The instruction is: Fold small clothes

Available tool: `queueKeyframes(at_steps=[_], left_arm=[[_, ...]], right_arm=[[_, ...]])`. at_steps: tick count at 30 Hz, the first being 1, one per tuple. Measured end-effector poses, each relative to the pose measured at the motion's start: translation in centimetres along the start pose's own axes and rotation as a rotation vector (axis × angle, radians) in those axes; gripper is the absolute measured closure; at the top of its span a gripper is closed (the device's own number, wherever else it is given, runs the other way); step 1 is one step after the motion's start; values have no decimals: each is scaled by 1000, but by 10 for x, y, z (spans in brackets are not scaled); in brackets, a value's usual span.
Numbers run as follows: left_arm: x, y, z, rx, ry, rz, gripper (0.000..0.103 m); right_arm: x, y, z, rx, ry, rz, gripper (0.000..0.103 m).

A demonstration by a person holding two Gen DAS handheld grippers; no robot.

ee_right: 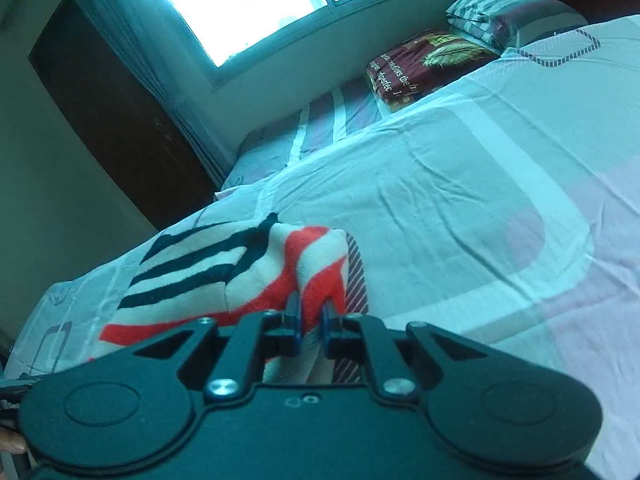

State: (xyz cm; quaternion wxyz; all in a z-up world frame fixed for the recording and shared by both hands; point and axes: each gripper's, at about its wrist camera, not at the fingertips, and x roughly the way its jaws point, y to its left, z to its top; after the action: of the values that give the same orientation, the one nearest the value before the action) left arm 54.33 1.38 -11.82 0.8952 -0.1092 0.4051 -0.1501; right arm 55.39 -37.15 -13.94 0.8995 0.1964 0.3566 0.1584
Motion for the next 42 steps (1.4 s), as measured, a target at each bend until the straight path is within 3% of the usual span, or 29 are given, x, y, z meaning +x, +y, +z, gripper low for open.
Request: queueKeyframes(at_steps=[1, 4, 8, 11, 15, 18, 21, 29, 31, 34, 39, 42], left_arm=[[-6, 0, -1, 7, -6, 5, 11], [-28, 1, -11, 17, -30, -19, 11], [-45, 8, -26, -31, -58, -56, 11], [-49, 6, -33, -43, -59, -75, 11], [-48, 0, -40, -14, -41, -41, 11], [-47, -3, -43, 11, -30, -20, 11], [-44, -3, -48, 20, -34, -13, 11], [-48, -5, -45, 2, -18, 9, 11], [-62, -12, -40, 11, -44, -3, 11], [-68, -21, -35, 54, -64, 15, 11], [-50, -26, -34, 95, -15, 58, 11], [-45, -25, -38, 90, -7, 52, 11]], right_arm=[[-10, 3, 0, 20, -11, -1, 78], [-55, 10, -14, 48, -59, 49, 64], [-94, 22, -48, 28, 9, 86, 64], [-96, 30, -64, 10, 51, 79, 66], [-91, 43, -74, -55, 74, 7, 86], [-86, 34, -81, -57, 105, -27, 94], [-86, 26, -90, -52, 99, -31, 95], [-86, 36, -83, -58, 113, -52, 91], [-100, 45, -78, -88, 46, -86, 69], [-113, 53, -67, -124, -24, -80, 70], [-88, 55, -57, -139, 26, -94, 70], [-64, 46, -65, -133, 122, -134, 67]])
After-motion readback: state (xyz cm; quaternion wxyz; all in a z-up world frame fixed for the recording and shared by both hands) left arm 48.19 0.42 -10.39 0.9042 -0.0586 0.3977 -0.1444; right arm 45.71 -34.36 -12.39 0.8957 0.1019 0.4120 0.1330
